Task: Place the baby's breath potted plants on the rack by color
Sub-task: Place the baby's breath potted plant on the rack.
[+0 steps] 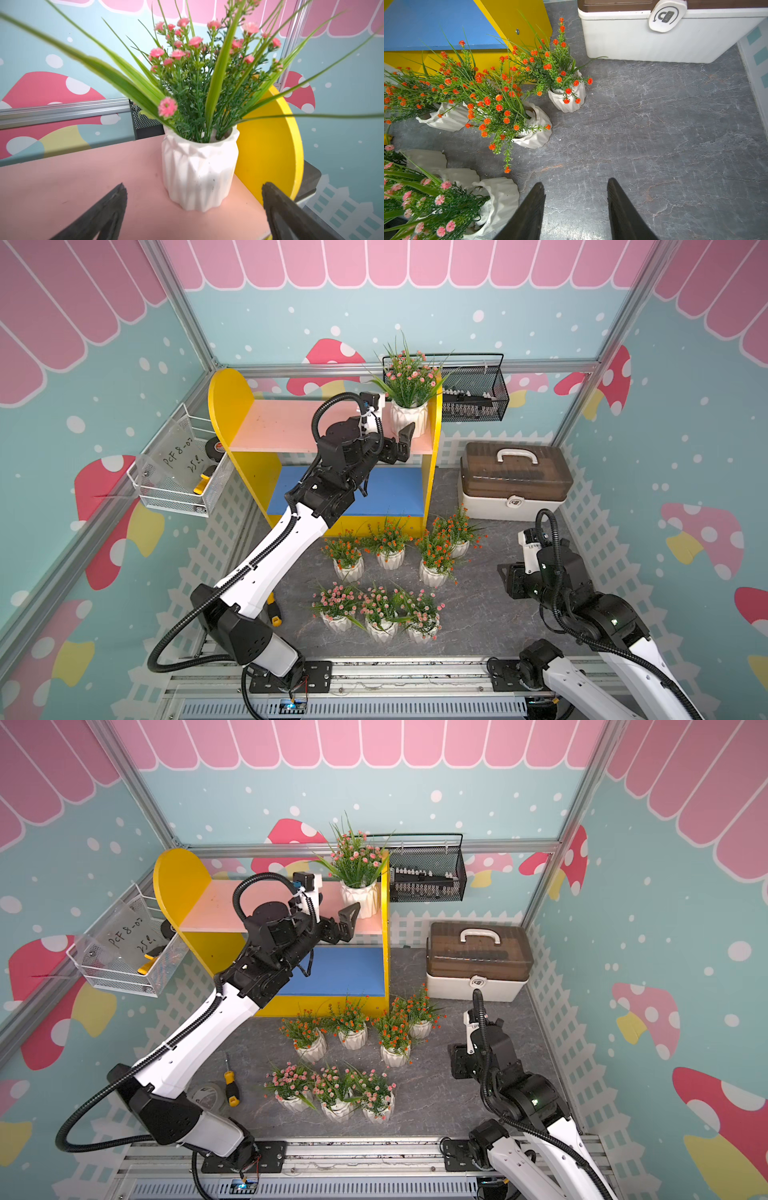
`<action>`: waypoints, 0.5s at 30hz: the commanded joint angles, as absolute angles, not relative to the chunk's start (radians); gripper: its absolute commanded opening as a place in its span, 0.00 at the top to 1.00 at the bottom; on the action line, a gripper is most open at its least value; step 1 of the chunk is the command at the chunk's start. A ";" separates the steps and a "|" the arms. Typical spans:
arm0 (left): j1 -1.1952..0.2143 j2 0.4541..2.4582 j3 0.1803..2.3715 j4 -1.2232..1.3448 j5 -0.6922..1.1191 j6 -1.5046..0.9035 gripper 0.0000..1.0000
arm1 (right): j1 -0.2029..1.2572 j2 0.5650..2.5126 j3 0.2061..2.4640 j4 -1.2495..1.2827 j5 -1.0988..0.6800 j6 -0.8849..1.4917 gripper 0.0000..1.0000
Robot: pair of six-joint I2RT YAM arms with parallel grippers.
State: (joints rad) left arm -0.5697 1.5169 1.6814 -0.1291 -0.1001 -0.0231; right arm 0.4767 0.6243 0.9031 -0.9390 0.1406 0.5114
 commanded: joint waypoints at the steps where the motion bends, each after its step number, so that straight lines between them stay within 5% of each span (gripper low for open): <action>1: -0.562 1.433 1.594 -0.120 -0.077 -0.028 0.01 | 0.474 0.646 0.900 -0.945 0.141 0.523 0.49; 15: -0.698 1.018 1.085 -0.155 -0.146 -0.109 0.01 | 0.475 0.728 0.843 -0.873 -0.004 0.539 0.49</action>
